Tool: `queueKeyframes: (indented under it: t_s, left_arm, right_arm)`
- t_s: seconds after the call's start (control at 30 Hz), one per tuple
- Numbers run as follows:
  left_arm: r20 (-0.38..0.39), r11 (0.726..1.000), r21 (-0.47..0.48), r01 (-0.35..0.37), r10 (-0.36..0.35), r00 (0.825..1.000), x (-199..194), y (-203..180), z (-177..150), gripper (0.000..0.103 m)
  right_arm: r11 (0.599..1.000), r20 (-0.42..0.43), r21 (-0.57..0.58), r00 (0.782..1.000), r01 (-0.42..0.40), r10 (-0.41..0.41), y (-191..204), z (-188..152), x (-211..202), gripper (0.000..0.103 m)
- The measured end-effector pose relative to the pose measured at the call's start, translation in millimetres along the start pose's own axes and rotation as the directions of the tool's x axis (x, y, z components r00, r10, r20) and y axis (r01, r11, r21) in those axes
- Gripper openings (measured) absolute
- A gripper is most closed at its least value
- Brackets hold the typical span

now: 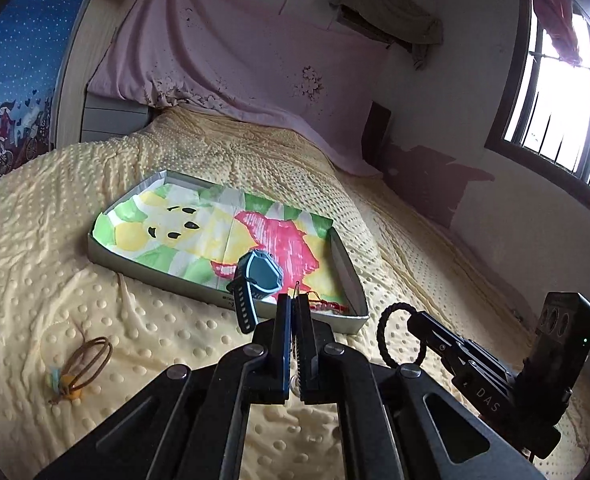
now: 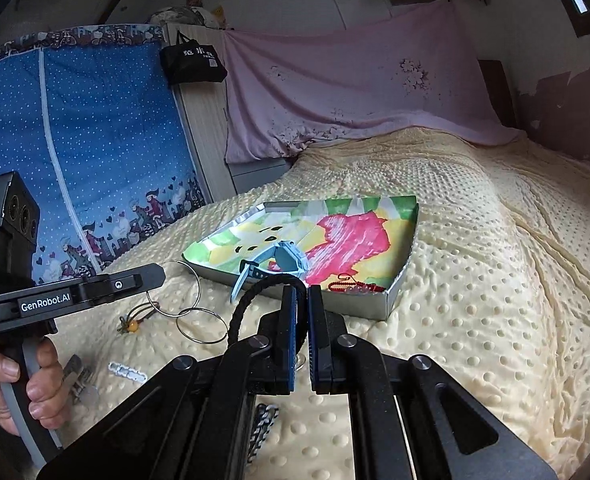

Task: Organize jewelry
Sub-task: 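Carry the hoops and hair tie into the tin tray and open both grippers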

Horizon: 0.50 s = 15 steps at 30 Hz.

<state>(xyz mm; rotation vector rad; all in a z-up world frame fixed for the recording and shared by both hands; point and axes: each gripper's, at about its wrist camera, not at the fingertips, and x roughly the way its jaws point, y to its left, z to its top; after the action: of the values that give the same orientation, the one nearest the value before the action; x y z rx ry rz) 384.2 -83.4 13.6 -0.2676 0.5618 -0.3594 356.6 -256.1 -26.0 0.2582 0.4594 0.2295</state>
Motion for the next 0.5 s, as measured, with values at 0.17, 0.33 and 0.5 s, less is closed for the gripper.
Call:
queueKeyframes:
  t_s: [0.17, 0.33, 0.5]
  left_arm:
    - [0.067, 0.998, -0.015, -0.054, 0.055, 0.996, 25.3, 14.5, 35.2, 0.003]
    - [0.06, 0.993, -0.09, -0.08, 0.086, 0.994, 58.0, 42.1, 49.8, 0.003]
    - [0.014, 0.986, -0.1, -0.131, 0.133, 0.991, 85.7, 57.5, 43.1, 0.003]
  right_arm:
    - [0.998, -0.01, 0.016, 0.998, 0.056, -0.056, -7.1, 24.0, 44.2, 0.005]
    - [0.995, -0.044, 0.052, 0.995, 0.087, -0.084, -15.3, 33.0, 84.0, 0.005]
    - [0.994, -0.092, 0.062, 0.992, 0.094, -0.088, -18.5, 27.5, 112.4, 0.005]
